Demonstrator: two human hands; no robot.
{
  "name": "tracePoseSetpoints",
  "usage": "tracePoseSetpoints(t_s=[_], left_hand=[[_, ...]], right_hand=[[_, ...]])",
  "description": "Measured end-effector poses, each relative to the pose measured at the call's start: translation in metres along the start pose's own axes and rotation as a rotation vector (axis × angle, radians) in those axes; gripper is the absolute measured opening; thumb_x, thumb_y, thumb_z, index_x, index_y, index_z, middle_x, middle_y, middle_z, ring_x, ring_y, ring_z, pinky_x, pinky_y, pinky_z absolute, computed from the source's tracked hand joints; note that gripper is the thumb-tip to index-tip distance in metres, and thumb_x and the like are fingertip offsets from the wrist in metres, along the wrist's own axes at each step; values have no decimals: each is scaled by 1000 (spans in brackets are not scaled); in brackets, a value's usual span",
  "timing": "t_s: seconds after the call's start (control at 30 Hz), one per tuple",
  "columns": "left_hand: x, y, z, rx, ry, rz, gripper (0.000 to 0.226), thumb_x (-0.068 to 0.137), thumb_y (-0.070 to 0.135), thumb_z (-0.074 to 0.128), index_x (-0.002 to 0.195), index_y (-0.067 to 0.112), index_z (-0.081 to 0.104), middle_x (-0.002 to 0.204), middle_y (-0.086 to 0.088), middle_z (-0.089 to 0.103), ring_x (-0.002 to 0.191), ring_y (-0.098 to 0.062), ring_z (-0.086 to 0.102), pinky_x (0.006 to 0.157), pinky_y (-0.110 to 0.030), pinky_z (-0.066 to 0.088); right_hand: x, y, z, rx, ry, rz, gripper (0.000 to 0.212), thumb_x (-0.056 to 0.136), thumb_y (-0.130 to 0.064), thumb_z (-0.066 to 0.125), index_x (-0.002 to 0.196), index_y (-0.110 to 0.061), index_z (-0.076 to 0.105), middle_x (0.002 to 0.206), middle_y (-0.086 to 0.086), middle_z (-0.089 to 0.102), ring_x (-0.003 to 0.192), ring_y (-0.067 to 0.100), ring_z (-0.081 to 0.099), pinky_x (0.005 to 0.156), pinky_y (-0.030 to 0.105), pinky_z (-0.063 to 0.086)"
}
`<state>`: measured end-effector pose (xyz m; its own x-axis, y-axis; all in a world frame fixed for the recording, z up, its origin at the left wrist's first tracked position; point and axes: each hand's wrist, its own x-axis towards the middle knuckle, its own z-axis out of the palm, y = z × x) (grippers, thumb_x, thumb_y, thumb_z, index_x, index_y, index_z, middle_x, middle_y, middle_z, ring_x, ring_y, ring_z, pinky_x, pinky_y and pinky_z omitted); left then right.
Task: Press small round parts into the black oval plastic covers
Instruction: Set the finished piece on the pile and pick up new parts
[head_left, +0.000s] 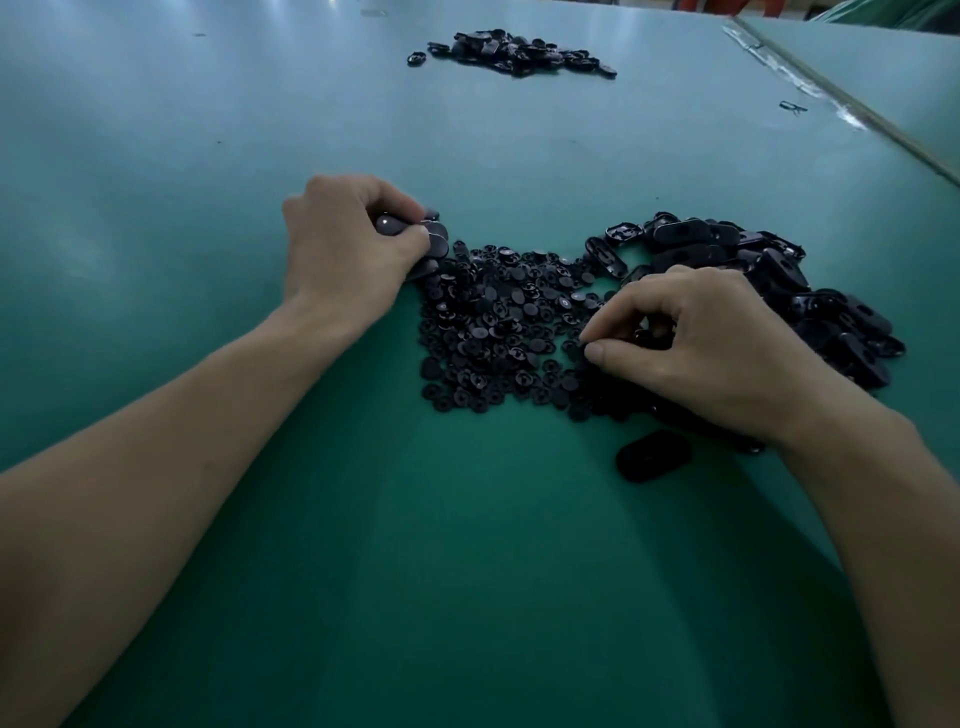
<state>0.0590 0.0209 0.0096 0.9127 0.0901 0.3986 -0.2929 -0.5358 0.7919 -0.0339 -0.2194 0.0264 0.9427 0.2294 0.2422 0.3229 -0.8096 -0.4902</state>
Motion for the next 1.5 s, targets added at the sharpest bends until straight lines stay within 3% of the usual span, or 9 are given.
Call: tracePoseSetpoints(t_s=[0.13, 0.3, 0.43, 0.53, 0.67, 0.8, 1.0, 1.2, 1.5], left_hand=[[0, 0, 0, 65, 3, -1, 16, 80, 12, 76, 90, 25, 76, 76, 27, 61, 69, 26, 56, 63, 5, 40], [3, -3, -2, 272, 23, 64, 20, 81, 36, 69, 99, 37, 74, 114, 9, 67, 117, -20, 55, 102, -30, 40], [-5, 10, 4, 201, 89, 216, 14, 84, 35, 69, 96, 34, 74, 98, 13, 68, 100, -12, 59, 89, -28, 45], [-19, 24, 9, -108, -70, 315, 5, 89, 32, 69, 91, 28, 72, 62, 11, 67, 54, -1, 62, 58, -13, 47], [-39, 37, 16, -268, -275, 381, 7, 95, 35, 64, 93, 31, 69, 55, 4, 67, 37, -7, 61, 41, -12, 41], [-42, 37, 20, -372, -365, 297, 13, 97, 35, 57, 94, 30, 69, 59, 3, 69, 42, -14, 65, 42, -19, 47], [-40, 33, 23, -584, -342, 206, 16, 95, 7, 60, 93, 18, 71, 72, 3, 73, 60, -10, 69, 58, -24, 56], [-42, 33, 23, -626, -354, 182, 19, 92, 3, 62, 104, 17, 67, 76, 2, 76, 64, -12, 71, 64, -25, 58], [-41, 32, 24, -584, -319, 184, 15, 86, 3, 71, 88, 17, 67, 73, 7, 72, 68, -13, 72, 66, -25, 58]], right_hand=[[2, 1, 4, 82, 90, 6, 11, 82, -24, 80, 92, -27, 76, 75, -21, 65, 74, -11, 59, 70, 4, 41], [4, -5, 7, 179, 268, 16, 15, 81, -35, 80, 84, -25, 69, 73, -12, 67, 66, 4, 61, 62, 12, 47], [4, -12, 15, 255, 316, 18, 16, 82, -33, 80, 82, -22, 68, 71, -11, 65, 57, 6, 56, 56, 19, 47], [4, -19, 20, 244, 366, -39, 16, 81, -30, 81, 84, -16, 73, 74, -14, 66, 61, -1, 55, 60, 13, 41], [4, -25, 24, 256, 476, -75, 11, 83, -26, 81, 85, -16, 76, 77, -6, 70, 67, 5, 59, 62, 23, 47], [4, -28, 24, 291, 555, -100, 15, 83, -24, 80, 95, -27, 74, 83, -5, 70, 73, 6, 64, 67, 19, 49], [6, -30, 27, 479, 459, -8, 29, 79, -22, 82, 104, -31, 71, 98, -2, 71, 85, 13, 71, 78, 34, 60], [7, -24, 27, 539, 344, 123, 18, 86, -18, 77, 97, -30, 72, 79, -5, 74, 75, 9, 72, 76, 34, 60], [8, -25, 27, 596, 384, 104, 18, 92, -8, 68, 100, -24, 72, 81, -11, 72, 73, 3, 68, 67, 15, 50]])
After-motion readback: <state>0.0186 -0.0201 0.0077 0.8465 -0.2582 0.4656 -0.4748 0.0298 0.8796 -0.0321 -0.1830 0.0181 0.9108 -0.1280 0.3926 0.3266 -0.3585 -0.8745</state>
